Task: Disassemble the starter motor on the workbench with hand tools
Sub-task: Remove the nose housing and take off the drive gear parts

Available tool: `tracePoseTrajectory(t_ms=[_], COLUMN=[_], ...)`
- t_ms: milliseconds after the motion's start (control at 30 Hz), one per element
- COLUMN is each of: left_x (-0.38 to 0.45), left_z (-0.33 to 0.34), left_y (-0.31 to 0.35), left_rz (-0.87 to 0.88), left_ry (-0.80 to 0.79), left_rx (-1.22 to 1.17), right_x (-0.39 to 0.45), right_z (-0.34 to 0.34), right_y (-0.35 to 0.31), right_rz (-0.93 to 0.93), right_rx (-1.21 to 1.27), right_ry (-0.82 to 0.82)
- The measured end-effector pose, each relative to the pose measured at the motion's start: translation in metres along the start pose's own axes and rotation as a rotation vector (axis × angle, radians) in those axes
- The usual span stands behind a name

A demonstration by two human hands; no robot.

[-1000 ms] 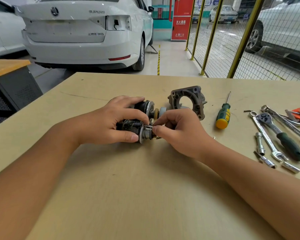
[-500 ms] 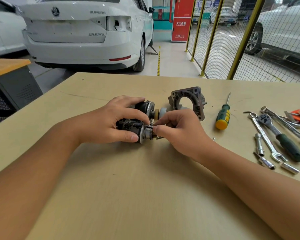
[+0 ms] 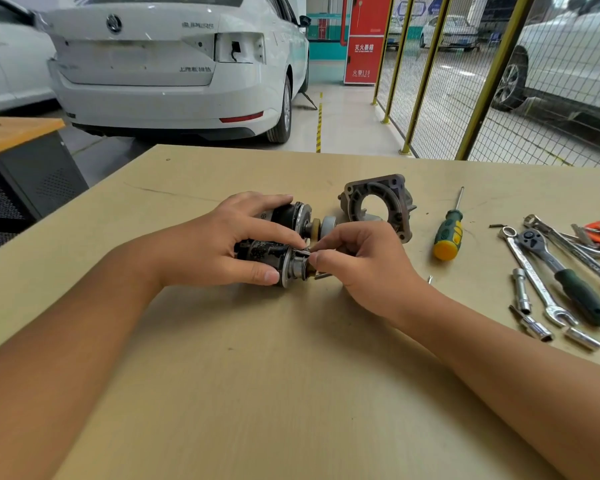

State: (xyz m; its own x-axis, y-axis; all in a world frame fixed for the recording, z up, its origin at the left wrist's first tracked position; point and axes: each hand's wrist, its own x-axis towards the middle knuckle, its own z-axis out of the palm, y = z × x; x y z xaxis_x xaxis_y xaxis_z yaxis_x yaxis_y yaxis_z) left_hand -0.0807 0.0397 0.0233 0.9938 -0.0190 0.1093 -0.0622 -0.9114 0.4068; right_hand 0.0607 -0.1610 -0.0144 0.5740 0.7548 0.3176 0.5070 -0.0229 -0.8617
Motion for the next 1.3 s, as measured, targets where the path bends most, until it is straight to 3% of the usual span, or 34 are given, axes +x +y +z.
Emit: tracePoseTrajectory(t_ms=[1300], left_x=[0.0009], left_z=[0.0008], left_y=[0.0005], left_rz=[0.005], left_ry=[0.000], left_rx=[0.007], right_x=[0.0019], right_z=[-0.0048], right_y=[0.0028], right_rz=[-0.014], right_rx=[0.021], right_ry=[-0.049])
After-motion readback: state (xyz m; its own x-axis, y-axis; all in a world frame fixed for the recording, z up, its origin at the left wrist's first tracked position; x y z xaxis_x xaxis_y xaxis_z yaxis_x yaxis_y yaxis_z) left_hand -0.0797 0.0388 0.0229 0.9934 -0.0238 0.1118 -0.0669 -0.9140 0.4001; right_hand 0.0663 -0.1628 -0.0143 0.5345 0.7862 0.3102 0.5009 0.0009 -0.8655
